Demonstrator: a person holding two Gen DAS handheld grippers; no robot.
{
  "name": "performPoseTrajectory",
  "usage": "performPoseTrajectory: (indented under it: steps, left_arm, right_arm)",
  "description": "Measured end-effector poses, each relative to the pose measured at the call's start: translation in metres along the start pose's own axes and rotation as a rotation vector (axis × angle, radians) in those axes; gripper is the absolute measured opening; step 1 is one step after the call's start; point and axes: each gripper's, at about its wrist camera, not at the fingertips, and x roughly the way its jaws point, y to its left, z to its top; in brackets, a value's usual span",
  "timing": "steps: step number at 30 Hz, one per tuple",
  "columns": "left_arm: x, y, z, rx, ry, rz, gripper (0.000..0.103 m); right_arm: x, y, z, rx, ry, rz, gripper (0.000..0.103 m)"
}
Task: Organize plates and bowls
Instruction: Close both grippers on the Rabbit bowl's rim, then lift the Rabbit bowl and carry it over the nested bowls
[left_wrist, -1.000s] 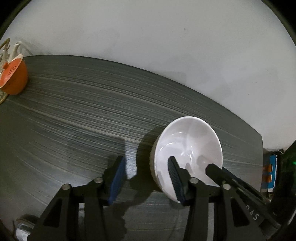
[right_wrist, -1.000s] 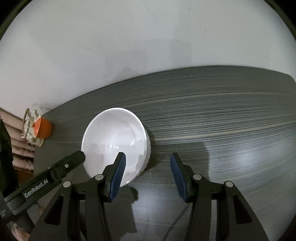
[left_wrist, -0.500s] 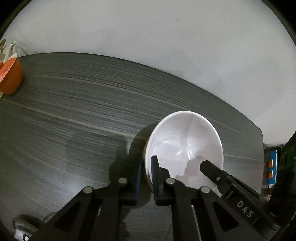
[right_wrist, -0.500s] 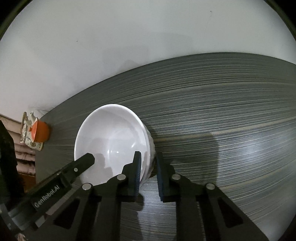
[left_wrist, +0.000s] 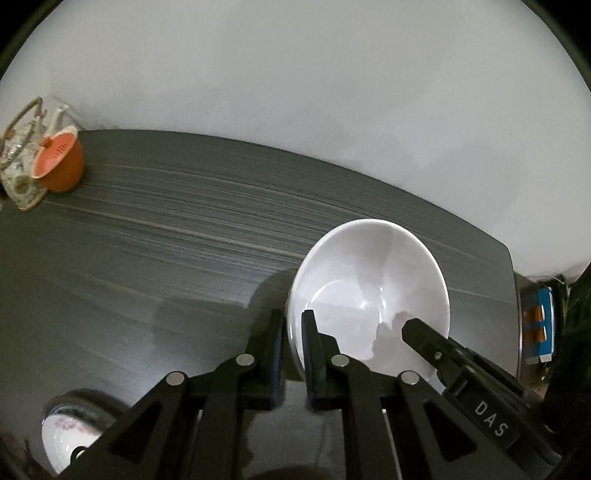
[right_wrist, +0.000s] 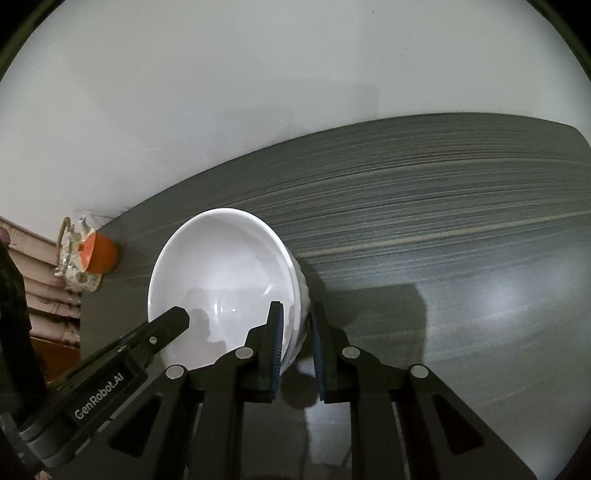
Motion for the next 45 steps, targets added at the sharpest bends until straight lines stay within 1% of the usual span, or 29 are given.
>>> performPoseTrajectory:
  steps: [5, 8, 16, 17, 20, 21, 22, 30, 32, 37, 45]
  left_arm:
    - [-0.025, -0.012, -0.022, 0.036, -0.034, 0.023, 0.010]
    - [-0.040, -0.013, -0.035, 0.041, -0.041, 0.028, 0.010]
    - [-0.056, -0.017, -0.061, 0.038, -0.034, 0.025, 0.010]
    - [-0.055, -0.016, -0.058, 0.036, -0.030, 0.024, 0.010]
    - [-0.059, -0.013, -0.067, 0.030, -0.022, 0.016, 0.010]
    - [-0.060, -0.013, -0.071, 0.028, -0.019, 0.013, 0.010]
    - [-0.064, -0.005, -0.081, 0.025, -0.017, 0.010, 0.010]
    - [-0.066, 0.008, -0.114, 0.029, 0.020, 0.001, 0.010]
    - [-0.067, 0.006, -0.125, 0.030, 0.028, -0.001, 0.010]
    - [-0.066, 0.008, -0.138, 0.029, 0.047, -0.006, 0.010]
    - [-0.063, 0.010, -0.148, 0.021, 0.064, -0.007, 0.010]
  right_arm:
    - [-0.031, 0.008, -0.016, -0.019, -0.029, 0.003, 0.015]
    - [-0.049, 0.012, -0.027, -0.029, -0.048, 0.004, 0.015]
    - [-0.086, 0.023, -0.063, -0.049, -0.079, 0.000, 0.015]
    - [-0.089, 0.025, -0.067, -0.052, -0.080, -0.002, 0.015]
    - [-0.098, 0.026, -0.081, -0.052, -0.084, 0.004, 0.015]
    - [-0.100, 0.028, -0.085, -0.052, -0.084, 0.004, 0.015]
    - [-0.103, 0.028, -0.090, -0.053, -0.086, 0.003, 0.015]
    - [-0.111, 0.028, -0.132, -0.046, -0.073, -0.001, 0.015]
    - [-0.112, 0.027, -0.141, -0.049, -0.070, -0.006, 0.015]
    - [-0.112, 0.024, -0.159, -0.036, -0.061, -0.010, 0.015]
    - [-0.111, 0.022, -0.177, -0.040, -0.053, -0.016, 0.015]
